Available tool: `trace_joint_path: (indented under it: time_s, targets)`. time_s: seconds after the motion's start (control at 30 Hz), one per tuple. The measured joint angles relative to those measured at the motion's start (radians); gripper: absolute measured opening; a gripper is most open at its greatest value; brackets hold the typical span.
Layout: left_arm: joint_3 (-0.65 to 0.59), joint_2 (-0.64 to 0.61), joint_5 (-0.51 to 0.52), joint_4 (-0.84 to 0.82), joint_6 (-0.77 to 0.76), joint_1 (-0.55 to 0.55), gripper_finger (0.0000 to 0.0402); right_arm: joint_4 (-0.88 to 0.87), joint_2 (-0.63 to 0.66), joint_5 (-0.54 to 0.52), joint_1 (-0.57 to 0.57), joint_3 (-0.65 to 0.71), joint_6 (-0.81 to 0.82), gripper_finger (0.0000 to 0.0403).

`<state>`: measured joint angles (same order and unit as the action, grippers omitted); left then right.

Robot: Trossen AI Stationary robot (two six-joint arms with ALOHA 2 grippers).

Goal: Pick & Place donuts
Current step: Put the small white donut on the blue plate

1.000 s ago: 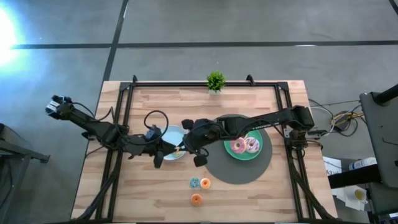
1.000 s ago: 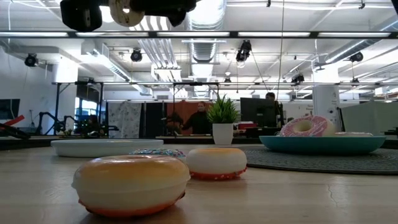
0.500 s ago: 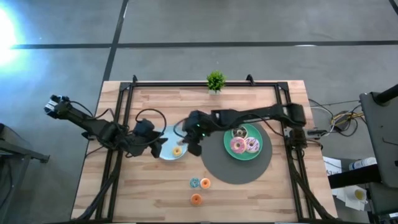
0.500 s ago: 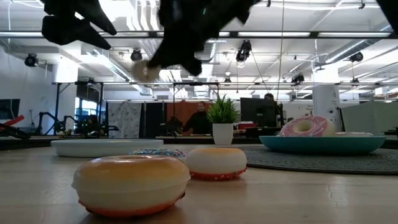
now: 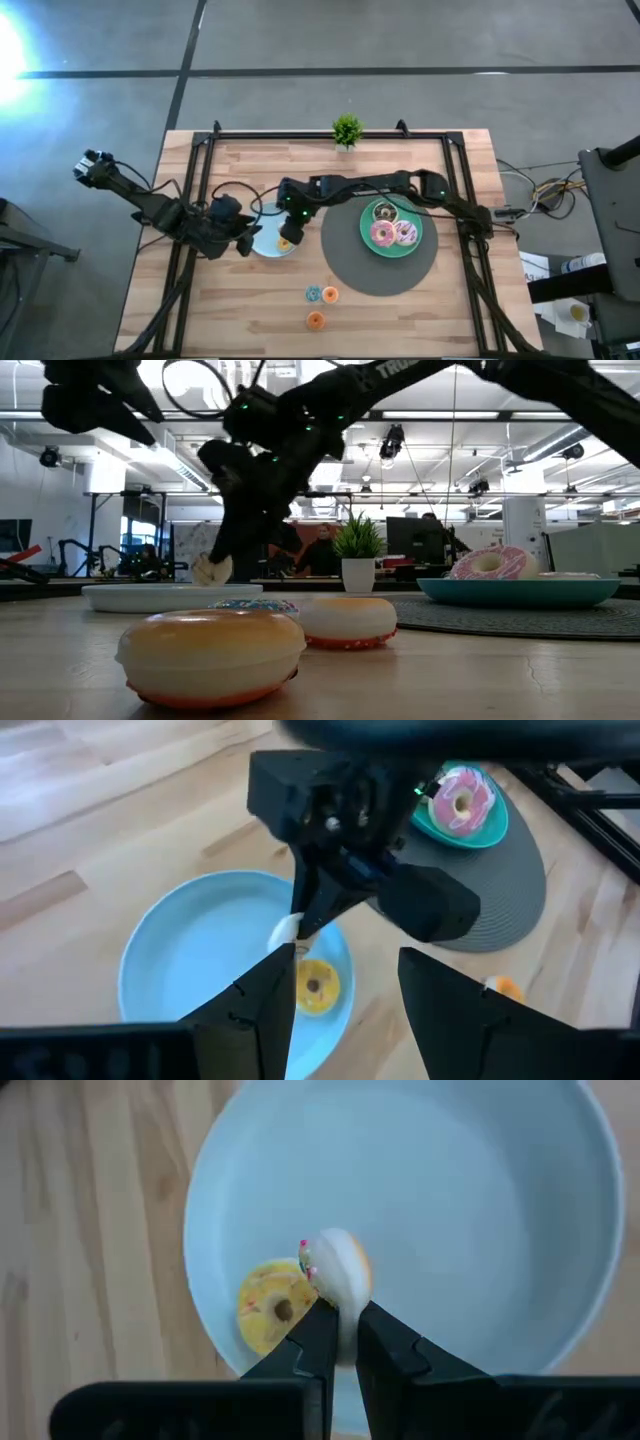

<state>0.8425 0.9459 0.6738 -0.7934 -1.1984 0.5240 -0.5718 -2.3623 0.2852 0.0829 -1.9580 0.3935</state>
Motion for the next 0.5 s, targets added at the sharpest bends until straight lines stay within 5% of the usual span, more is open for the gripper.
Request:
trace_joint_path:
  time_s: [0.23,0.5]
  targets:
    - [0.0,-0.032,0.082,-0.064,-0.051,0.065,0.0151,-0.199,-0.126,0.0,0.018,-0.189,-0.017,0.0024]
    - [0.0,-0.042,0.114,-0.099,-0.038,0.073,0.0151,-0.3,-0.134,-0.128,0.02,-0.256,-0.106,0.0059]
